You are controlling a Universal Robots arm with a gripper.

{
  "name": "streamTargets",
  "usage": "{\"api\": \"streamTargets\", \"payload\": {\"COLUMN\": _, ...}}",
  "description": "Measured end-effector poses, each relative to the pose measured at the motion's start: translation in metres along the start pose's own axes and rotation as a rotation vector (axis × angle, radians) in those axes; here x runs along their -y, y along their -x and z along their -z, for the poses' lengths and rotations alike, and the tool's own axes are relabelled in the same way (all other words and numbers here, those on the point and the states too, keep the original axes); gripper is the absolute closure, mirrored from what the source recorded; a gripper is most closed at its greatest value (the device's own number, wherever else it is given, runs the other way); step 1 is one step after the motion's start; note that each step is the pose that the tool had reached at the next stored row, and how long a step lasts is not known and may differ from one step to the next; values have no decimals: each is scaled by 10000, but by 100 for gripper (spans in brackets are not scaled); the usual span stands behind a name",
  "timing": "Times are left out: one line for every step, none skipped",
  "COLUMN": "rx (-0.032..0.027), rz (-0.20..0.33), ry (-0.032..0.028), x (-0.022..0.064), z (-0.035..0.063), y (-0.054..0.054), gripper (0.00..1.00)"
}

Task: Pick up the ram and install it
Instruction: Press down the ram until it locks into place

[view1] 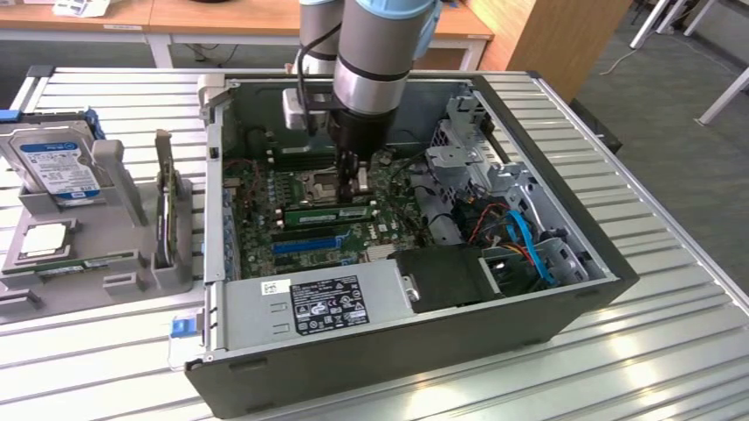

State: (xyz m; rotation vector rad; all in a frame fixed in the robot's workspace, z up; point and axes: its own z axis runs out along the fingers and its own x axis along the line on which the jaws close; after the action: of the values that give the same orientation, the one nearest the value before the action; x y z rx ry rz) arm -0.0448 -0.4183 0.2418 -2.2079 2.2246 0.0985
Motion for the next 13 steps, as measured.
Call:
{"api": "streamTargets", "payload": {"rx": -1, "rz": -1, "ry": 1, "x": -25, "z": -1, "y": 0, "gripper": 90}}
{"api": "streamTargets", "payload": {"rx": 0, "rz": -1, "ry": 1, "x": -49, "z": -2, "y": 0, "gripper": 90}}
{"api": "streamTargets", "payload": {"rx": -1, "rz": 0, "ry": 1, "x": -76, "z": -4, "y": -1, "gripper": 90}}
{"api": "streamTargets", "payload": {"rx": -1, "rz": 1, "ry": 1, "x": -101, "z": -5, "y": -1, "gripper": 90}}
{"api": "streamTargets", "payload": {"rx": -1, "rz": 0, "ry": 1, "x": -127, "z": -6, "y": -1, "gripper": 90}}
{"api": "streamTargets", "payload": {"rx": 0, "rz": 0, "ry": 0, "x": -153, "z": -8, "y": -1, "gripper": 90}}
{"api": "streamTargets", "payload": {"rx": 0, "rz": -1, "ry": 1, "x": -178, "z": -9, "y": -1, "gripper": 90}}
{"api": "streamTargets", "payload": {"rx": 0, "rz": 0, "ry": 0, "x": -203, "z": -10, "y": -2, "gripper": 90}}
{"api": "streamTargets", "payload": {"rx": 0, "rz": 0, "ry": 1, "x": -227, "z": -12, "y": -2, "gripper": 90}}
{"api": "streamTargets", "payload": {"rx": 0, "rz": 0, "ry": 1, "x": -253, "z": -13, "y": -2, "gripper": 90}}
{"api": "streamTargets", "payload": {"rx": 0, "rz": 0, "ry": 0, "x": -275, "z": -14, "y": -2, "gripper": 90}}
{"api": "streamTargets", "payload": {"rx": -1, "rz": 0, "ry": 1, "x": -297, "z": -15, "y": -3, "gripper": 90}}
{"api": "streamTargets", "payload": {"rx": -1, "rz": -1, "ry": 0, "x": -318, "z": -16, "y": -3, "gripper": 90}}
